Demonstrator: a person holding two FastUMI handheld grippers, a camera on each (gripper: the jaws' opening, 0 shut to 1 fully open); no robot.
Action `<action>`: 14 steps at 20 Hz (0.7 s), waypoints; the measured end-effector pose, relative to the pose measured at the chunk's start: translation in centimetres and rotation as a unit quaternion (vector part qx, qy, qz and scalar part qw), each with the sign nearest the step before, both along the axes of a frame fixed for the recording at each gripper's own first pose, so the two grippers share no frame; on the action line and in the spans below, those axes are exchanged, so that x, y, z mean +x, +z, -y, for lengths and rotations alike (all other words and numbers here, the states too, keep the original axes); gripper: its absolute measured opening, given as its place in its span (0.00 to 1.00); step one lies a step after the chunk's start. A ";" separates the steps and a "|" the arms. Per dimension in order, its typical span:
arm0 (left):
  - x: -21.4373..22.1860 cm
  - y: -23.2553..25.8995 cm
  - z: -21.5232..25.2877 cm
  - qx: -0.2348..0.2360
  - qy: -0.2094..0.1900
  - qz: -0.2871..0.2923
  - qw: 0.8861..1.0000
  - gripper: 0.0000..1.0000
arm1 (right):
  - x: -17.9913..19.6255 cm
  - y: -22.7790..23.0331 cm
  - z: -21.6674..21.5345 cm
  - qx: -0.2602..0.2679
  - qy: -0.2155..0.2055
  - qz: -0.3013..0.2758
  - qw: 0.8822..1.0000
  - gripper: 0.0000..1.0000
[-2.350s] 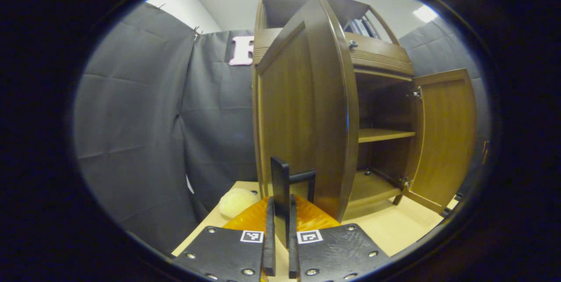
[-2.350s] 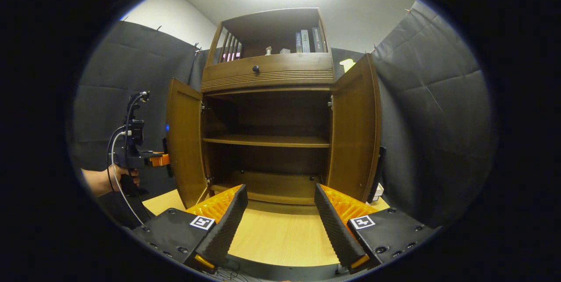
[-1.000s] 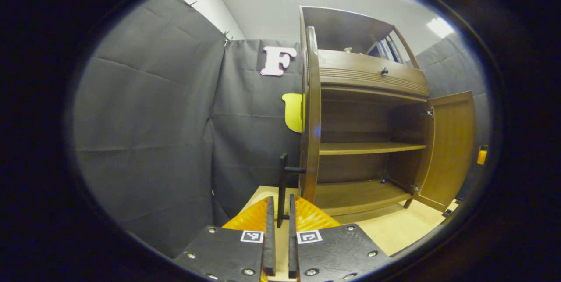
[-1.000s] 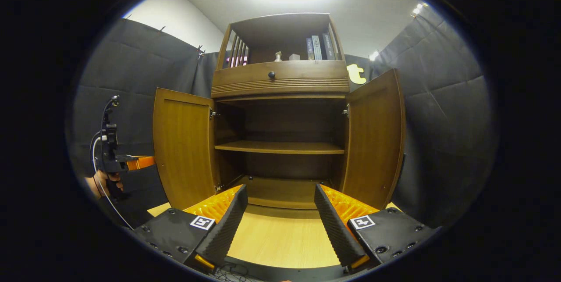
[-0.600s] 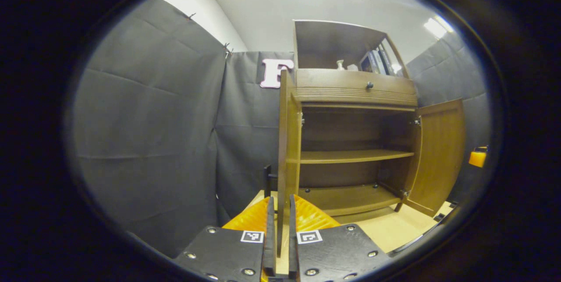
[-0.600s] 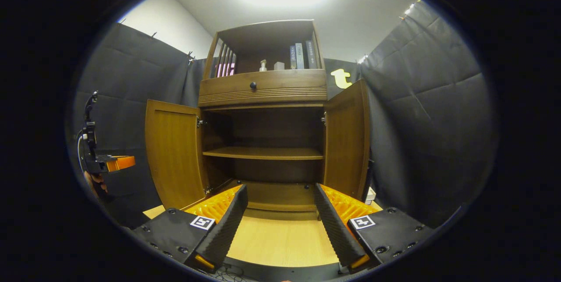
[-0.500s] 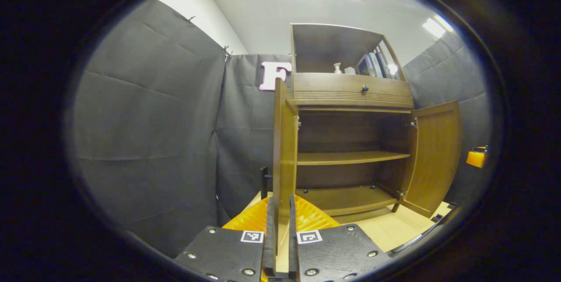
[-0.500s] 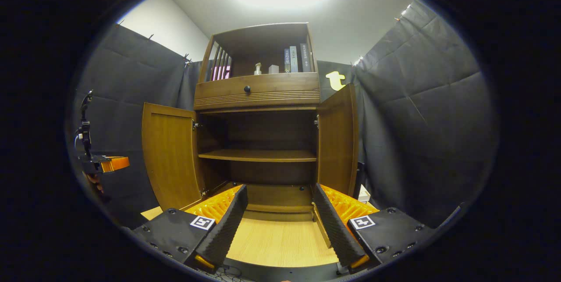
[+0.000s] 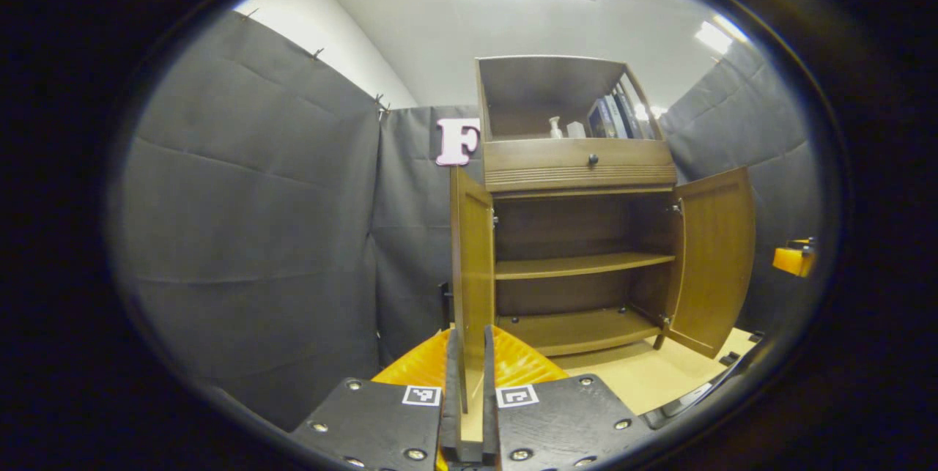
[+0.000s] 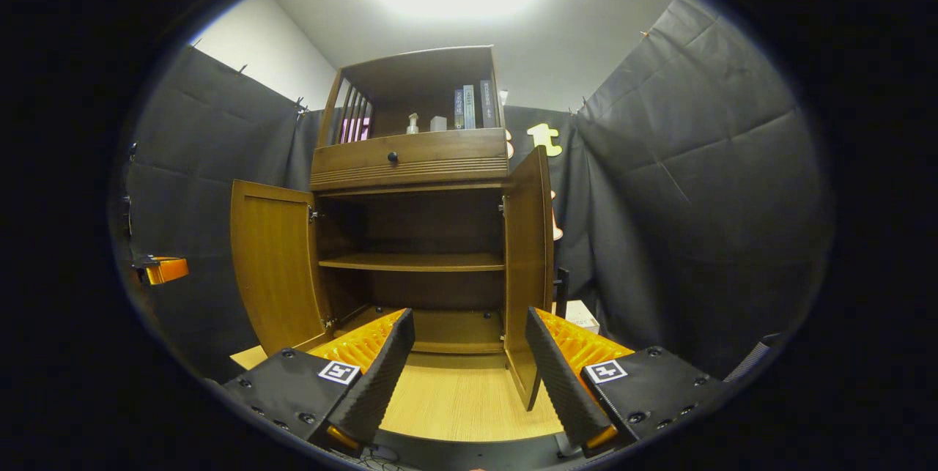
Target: Open the right door of the double-door shoe cabinet with the right hand, and open the left door with the left hand.
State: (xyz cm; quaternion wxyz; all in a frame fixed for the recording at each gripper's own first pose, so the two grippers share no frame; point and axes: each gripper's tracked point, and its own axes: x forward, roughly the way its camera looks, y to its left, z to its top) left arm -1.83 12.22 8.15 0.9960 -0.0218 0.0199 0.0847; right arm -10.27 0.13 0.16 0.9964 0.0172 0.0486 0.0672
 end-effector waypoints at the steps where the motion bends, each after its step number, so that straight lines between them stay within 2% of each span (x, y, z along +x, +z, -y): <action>1: -0.2 0.0 0.0 -0.002 -0.002 -0.004 1.000 0.13 | -0.1 0.0 0.0 -0.001 0.000 0.002 1.000 0.92; 4: -0.1 0.1 -0.2 -0.007 -0.003 -0.002 1.000 0.13 | -0.3 0.2 0.3 -0.003 -0.002 0.007 1.000 0.92; 10: 0.0 0.3 0.6 -0.003 -0.002 0.000 1.000 0.35 | -0.5 0.6 0.6 -0.003 -0.002 0.014 1.000 0.92; 11: -0.2 0.5 0.6 0.001 0.000 0.002 1.000 0.43 | -0.4 0.7 0.7 -0.002 -0.004 0.015 1.000 0.96; 12: -0.3 0.6 0.7 0.003 0.001 0.003 1.000 0.52 | -0.4 0.7 0.9 -0.001 -0.006 0.014 1.000 0.92; 14: -0.8 0.6 1.5 0.004 -0.002 0.009 1.000 0.68 | -0.4 0.6 1.1 0.000 -0.009 0.013 1.000 0.92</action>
